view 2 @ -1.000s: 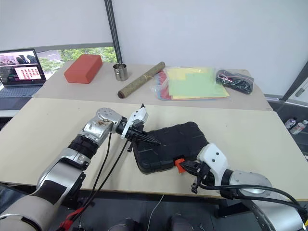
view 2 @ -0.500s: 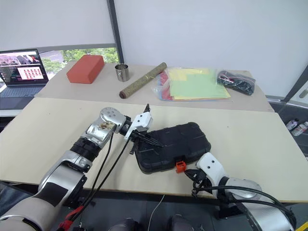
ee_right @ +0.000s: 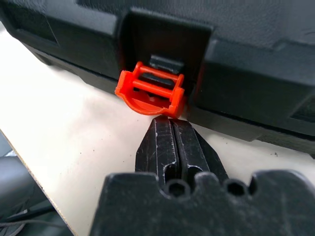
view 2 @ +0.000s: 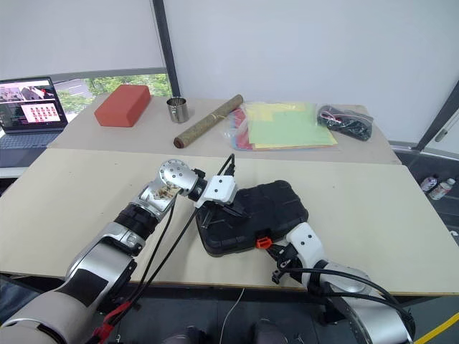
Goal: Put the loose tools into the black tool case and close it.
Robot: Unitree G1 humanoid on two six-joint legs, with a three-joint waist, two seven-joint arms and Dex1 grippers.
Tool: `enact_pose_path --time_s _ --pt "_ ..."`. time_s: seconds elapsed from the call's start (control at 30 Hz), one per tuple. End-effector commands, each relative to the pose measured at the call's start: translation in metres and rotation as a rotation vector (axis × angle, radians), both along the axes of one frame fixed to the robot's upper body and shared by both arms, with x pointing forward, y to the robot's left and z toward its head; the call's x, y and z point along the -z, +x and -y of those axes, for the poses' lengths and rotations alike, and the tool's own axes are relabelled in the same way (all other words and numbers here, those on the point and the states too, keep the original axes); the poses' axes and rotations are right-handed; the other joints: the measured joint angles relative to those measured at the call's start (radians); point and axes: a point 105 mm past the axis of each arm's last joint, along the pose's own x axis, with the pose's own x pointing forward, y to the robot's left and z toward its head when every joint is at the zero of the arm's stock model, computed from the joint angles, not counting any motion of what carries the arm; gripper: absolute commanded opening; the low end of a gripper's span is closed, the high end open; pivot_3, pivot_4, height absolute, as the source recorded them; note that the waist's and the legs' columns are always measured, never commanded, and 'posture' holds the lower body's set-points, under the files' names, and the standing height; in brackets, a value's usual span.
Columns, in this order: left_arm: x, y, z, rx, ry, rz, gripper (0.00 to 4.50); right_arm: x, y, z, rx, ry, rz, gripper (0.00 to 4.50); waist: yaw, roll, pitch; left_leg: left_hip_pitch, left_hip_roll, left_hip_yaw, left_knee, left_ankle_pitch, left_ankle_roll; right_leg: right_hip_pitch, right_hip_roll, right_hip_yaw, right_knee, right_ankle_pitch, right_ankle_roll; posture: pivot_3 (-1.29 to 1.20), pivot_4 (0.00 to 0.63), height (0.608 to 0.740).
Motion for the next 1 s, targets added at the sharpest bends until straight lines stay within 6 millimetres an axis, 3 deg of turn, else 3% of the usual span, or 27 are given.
enact_pose_path --time_s 0.03,0.23,0.37,0.53,0.63,0.73,0.83,0.93,0.97,1.0 --pt "0.039 -0.001 -0.013 -0.002 0.165 -0.009 0.02 -0.058 0.001 -0.012 -0.048 0.083 0.230 0.00 -0.001 0.000 0.000 0.000 0.000 0.000 0.000 0.000 0.000 0.000 0.000 0.000 0.000 0.000 0.000 0.00 0.150 0.736" --pt "0.038 0.000 -0.008 -0.005 0.143 -0.019 0.02 -0.053 0.004 -0.018 -0.060 0.074 0.216 0.00 -0.001 0.000 -0.003 0.004 0.001 0.000 -0.001 0.000 0.000 0.004 0.000 0.001 -0.001 0.000 0.000 0.00 0.150 0.736" --pt "0.037 0.001 -0.011 -0.002 0.146 -0.023 0.02 -0.070 0.006 -0.022 -0.069 0.113 0.242 0.00 0.003 0.001 -0.004 0.007 0.001 -0.001 -0.002 -0.002 0.002 0.007 0.000 0.000 -0.002 0.000 0.000 0.00 0.150 0.736" --pt "0.025 0.009 -0.019 -0.086 0.079 -0.082 0.02 -0.067 -0.003 -0.013 -0.112 0.021 0.209 0.00 0.004 0.001 -0.004 0.006 0.000 -0.002 -0.002 -0.002 0.004 0.009 0.000 -0.001 -0.005 0.003 -0.005 0.00 0.150 0.736" --pt "-0.003 0.018 -0.038 -0.190 -0.043 -0.209 0.74 -0.072 -0.013 0.008 -0.142 -0.010 0.160 0.79 -0.001 0.001 -0.004 0.006 0.000 -0.002 -0.002 -0.002 0.004 0.009 0.000 -0.001 -0.006 0.003 -0.005 0.00 0.150 0.736" --pt "-0.027 0.017 -0.074 -0.264 -0.104 -0.293 1.95 -0.076 -0.025 0.035 -0.212 -0.116 0.110 1.88 -0.009 0.003 -0.003 0.005 0.001 -0.002 -0.004 -0.002 0.003 0.007 0.000 0.000 -0.006 0.002 -0.003 0.00 0.150 0.736" --pt "-0.055 -0.007 -0.126 -0.305 -0.131 -0.333 3.08 -0.097 -0.035 0.070 -0.263 -0.172 0.034 2.95 -0.012 0.003 -0.001 0.004 0.001 -0.002 -0.006 -0.001 0.001 0.004 0.001 0.001 -0.006 0.000 -0.001 0.00 0.150 0.736" --pt "-0.073 -0.030 -0.153 -0.350 -0.133 -0.384 4.22 -0.114 -0.046 0.087 -0.318 -0.180 -0.031 3.96 0.001 0.003 0.000 -0.002 0.001 -0.003 -0.006 -0.001 0.001 -0.002 0.001 0.002 -0.005 0.002 -0.006 0.00 0.150 0.736" --pt "-0.080 -0.040 -0.167 -0.387 -0.127 -0.394 4.50 -0.123 -0.049 0.094 -0.336 -0.175 -0.051 4.33 0.003 0.004 0.000 -0.003 0.001 -0.003 -0.005 -0.001 0.001 -0.002 0.000 0.001 -0.005 0.002 -0.006 0.00 0.150 0.736" --pt "-0.085 -0.049 -0.177 -0.418 -0.120 -0.398 4.50 -0.131 -0.051 0.099 -0.346 -0.171 -0.064 4.45 0.007 0.004 0.001 -0.004 0.001 -0.003 -0.005 -0.001 0.001 -0.002 0.000 0.001 -0.005 0.002 -0.005 0.00 0.150 0.736"
